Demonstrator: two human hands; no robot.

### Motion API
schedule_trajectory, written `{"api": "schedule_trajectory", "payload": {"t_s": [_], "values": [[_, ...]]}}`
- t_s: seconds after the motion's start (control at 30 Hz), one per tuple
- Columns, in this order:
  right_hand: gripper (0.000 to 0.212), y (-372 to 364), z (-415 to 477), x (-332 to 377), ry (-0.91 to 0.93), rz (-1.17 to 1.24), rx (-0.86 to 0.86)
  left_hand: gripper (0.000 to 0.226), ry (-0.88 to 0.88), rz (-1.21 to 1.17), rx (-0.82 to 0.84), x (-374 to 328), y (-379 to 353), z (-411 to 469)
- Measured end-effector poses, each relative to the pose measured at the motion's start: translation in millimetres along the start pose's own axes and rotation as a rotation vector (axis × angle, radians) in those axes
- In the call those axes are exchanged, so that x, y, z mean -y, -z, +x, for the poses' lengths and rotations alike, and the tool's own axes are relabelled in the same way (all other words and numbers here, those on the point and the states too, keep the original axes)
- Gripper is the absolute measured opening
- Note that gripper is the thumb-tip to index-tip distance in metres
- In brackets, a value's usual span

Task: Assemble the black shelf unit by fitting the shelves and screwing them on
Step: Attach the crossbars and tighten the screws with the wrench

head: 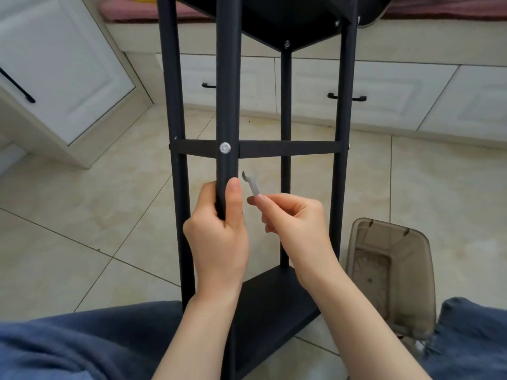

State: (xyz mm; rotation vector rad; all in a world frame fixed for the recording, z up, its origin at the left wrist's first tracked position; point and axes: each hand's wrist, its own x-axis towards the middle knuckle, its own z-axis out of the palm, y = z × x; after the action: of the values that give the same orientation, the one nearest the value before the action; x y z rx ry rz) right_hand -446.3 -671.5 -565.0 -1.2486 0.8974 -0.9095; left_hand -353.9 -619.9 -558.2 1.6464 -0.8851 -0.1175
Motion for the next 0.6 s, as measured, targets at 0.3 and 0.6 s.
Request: {"api": "schedule_trajectory", "payload": {"t_s": [0.3,0.6], "values": [[0.020,-9,5,-2,0.031,-0.024,-0.004,0.045,-0.028,0.003,0.026,1,-2,0],[0.017,-12,19,11,0.087,-0.151,0.028,0.036,-0.029,-0.005,0.008,-1,-3,-2]]}}
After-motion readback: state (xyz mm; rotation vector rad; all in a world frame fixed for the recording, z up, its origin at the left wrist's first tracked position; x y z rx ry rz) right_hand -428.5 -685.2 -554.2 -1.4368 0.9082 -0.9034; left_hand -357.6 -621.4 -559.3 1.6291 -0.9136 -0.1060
